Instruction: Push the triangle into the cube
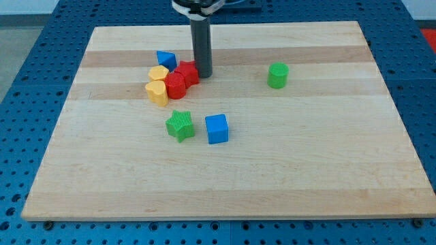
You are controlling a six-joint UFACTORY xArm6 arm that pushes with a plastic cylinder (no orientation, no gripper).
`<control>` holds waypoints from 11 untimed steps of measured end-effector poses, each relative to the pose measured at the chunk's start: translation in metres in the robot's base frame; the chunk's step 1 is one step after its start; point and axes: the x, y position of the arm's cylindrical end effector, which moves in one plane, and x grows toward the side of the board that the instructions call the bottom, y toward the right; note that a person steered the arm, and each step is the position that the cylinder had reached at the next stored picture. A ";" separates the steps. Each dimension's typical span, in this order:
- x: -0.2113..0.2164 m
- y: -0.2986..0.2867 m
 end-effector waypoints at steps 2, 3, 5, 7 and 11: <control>-0.016 -0.013; -0.023 -0.022; -0.027 -0.077; -0.057 -0.099; -0.076 -0.158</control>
